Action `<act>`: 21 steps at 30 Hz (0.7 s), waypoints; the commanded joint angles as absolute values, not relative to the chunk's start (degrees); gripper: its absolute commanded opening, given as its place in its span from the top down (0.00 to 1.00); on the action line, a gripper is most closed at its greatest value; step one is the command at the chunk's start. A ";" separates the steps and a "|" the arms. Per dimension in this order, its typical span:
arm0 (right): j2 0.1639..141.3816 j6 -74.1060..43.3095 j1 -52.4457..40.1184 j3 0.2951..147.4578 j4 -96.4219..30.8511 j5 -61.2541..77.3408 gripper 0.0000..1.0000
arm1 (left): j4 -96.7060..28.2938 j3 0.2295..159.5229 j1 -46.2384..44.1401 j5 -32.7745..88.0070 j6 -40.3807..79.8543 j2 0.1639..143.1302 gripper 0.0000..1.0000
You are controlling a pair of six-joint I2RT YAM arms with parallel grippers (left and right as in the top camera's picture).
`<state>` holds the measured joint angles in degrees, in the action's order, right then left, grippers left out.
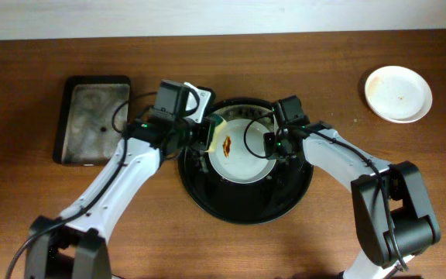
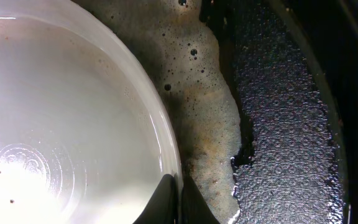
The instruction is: Clean dirty plates on tray and stack at the side
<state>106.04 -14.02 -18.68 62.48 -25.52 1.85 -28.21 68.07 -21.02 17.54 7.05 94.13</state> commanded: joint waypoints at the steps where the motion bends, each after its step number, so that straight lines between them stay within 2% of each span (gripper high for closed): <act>1: 107.20 -15.55 -18.72 63.07 -25.93 2.68 0.96 | -27.22 67.33 -22.74 15.90 16.99 97.76 0.99; 13: 107.20 -16.62 -18.72 63.07 -25.96 3.07 0.96 | -22.39 67.33 -25.52 13.26 30.94 105.45 0.99; 21: 107.20 -17.04 -18.72 63.07 -26.17 3.31 0.96 | -16.95 67.31 -25.52 15.62 35.42 108.14 0.99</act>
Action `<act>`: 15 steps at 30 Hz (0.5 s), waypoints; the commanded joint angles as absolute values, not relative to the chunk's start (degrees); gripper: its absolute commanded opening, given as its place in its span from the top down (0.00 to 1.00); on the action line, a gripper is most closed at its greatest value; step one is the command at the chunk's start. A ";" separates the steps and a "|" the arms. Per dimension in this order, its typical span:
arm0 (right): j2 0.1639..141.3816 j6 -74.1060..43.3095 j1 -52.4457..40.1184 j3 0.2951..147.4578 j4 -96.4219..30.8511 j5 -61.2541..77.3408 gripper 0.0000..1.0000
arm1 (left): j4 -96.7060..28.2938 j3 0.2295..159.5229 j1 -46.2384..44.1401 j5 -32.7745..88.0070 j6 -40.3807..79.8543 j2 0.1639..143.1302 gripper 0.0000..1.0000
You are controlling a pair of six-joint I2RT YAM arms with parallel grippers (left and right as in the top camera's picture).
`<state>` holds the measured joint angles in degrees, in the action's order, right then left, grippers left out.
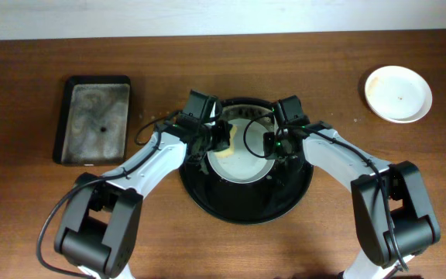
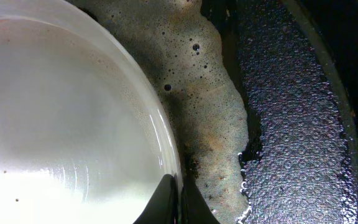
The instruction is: Clean dirty plates on tray and stack at the side
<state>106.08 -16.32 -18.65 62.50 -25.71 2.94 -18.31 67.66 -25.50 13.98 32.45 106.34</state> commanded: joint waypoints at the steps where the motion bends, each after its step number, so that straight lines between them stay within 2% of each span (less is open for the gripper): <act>1: 107.20 -17.04 -18.72 63.07 -26.15 3.46 0.96 | -16.40 67.33 -25.52 16.01 35.70 108.73 0.99; 15: 107.20 -17.04 -18.72 63.07 -26.70 3.46 0.96 | -9.47 67.31 -27.03 19.77 38.06 114.04 0.99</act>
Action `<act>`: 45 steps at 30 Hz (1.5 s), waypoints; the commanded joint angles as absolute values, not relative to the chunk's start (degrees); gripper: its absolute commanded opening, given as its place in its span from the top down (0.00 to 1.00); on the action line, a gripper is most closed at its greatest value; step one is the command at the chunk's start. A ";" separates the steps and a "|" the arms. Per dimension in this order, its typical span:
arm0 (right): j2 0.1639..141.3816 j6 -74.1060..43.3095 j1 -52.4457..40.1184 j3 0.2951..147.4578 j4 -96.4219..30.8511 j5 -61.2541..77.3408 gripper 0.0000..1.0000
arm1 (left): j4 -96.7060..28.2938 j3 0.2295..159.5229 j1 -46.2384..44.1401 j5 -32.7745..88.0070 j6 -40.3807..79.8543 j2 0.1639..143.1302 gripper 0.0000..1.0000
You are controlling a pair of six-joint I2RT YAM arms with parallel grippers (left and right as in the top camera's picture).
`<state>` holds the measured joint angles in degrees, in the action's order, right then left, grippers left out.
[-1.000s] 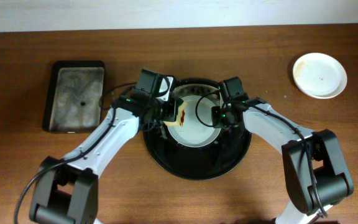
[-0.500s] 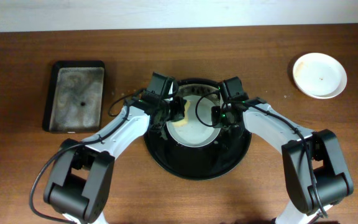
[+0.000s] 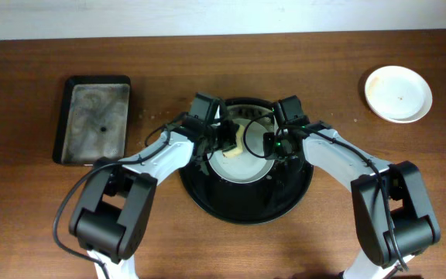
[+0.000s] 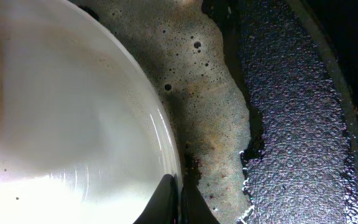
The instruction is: Clean dirty plates on tray and stack at the side
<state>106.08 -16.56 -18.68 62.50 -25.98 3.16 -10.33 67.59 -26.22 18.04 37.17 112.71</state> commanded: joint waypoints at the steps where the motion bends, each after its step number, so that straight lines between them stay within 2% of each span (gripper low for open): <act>1: 107.20 -17.04 -18.72 63.07 -26.79 3.46 0.96 | -9.13 67.31 -27.11 19.73 38.17 114.19 0.99; 10: 107.20 -17.04 -18.72 63.07 -27.31 3.46 0.96 | -7.64 67.31 -27.11 19.18 39.44 118.69 0.99; 25: 107.20 -16.97 -18.72 63.07 -29.08 2.76 0.96 | -8.36 67.40 -27.05 8.40 37.69 118.69 0.99; 37: 107.20 -16.97 -18.72 63.07 -29.21 2.37 0.96 | -16.80 67.66 -26.83 -4.64 31.07 115.04 0.99; 45: 107.20 -16.97 -18.72 63.07 -29.69 2.35 0.96 | -17.34 67.66 -26.83 -13.06 28.56 111.61 0.99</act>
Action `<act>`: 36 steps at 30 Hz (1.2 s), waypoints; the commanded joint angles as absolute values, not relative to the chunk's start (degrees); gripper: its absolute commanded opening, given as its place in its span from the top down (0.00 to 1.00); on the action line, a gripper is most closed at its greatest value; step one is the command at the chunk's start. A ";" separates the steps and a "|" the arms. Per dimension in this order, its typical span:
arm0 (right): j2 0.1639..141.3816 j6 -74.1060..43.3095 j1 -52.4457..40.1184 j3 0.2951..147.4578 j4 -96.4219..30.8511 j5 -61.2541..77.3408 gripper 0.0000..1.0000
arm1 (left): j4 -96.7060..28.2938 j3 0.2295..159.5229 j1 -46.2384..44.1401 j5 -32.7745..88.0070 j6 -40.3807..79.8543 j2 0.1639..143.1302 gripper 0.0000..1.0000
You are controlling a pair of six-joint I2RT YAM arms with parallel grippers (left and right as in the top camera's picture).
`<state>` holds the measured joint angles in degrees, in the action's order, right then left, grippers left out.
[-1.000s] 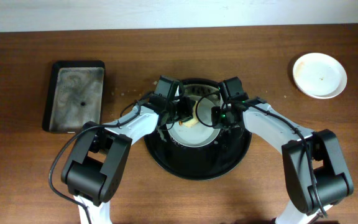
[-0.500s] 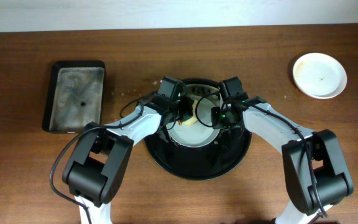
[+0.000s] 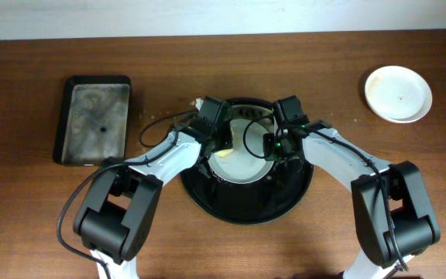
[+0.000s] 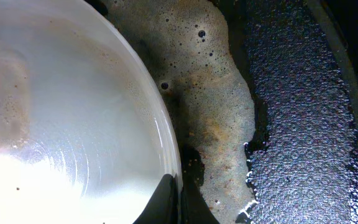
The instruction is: Clean dirty plates on tray and stack at the side
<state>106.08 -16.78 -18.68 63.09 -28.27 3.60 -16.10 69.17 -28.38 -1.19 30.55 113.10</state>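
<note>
A white plate [image 3: 248, 160] lies in the round black tray [image 3: 246, 211] at the table's middle. My right gripper [image 3: 272, 149] is shut on the plate's right rim; in the right wrist view its black fingertips [image 4: 166, 198] pinch that rim [image 4: 166, 143]. My left gripper [image 3: 221, 139] is over the plate's upper left part, shut on a yellowish sponge [image 3: 223, 153] pressed to the plate. The plate's inside [image 4: 67, 118] looks wet, with a faint tan soapy smear at its left. A second white plate [image 3: 398, 94] sits alone at the far right.
Brownish foam [image 4: 210, 106] and wet textured tray floor [image 4: 297, 124] lie right of the held plate. A black rectangular tray [image 3: 94, 118] with greyish soapy liquid stands at the left. Both arms reach in from the near edge and meet over the round tray.
My left gripper with the sponge has shifted a little left and back over the plate's upper left. The sponge no longer shows in the right wrist view; a soapy smear does. The right gripper has kept its hold.
At first my left gripper held the sponge at the plate's left rim, and a brown stain showed on the plate. Then the sponge was over that stain, then further onto the plate. Now no stain shows. My right gripper gripped the rim throughout.
</note>
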 commanded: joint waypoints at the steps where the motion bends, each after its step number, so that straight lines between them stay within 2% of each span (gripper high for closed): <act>1: 107.20 -16.97 -18.72 63.07 -29.82 2.35 0.96 | -17.39 67.66 -26.83 -13.80 28.45 110.17 0.99; 12: 107.20 -16.97 -18.72 63.07 -29.82 2.35 0.96 | -17.28 67.66 -26.85 -12.38 28.34 98.80 0.99; 19: 107.20 -16.97 -18.72 63.07 -29.82 2.37 0.96 | -19.31 67.53 -26.87 2.26 28.82 99.42 0.99; 25: 107.20 -16.97 -18.72 63.07 -29.82 2.37 0.96 | -21.12 64.95 -26.89 6.35 28.80 99.46 0.99; 36: 107.20 -16.97 -18.72 63.07 -29.80 2.37 0.96 | -3.84 53.98 -26.89 9.21 33.19 100.40 0.99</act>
<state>106.10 -17.41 -18.79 63.22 -29.15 3.99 -8.10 56.42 -26.87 7.51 31.59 99.96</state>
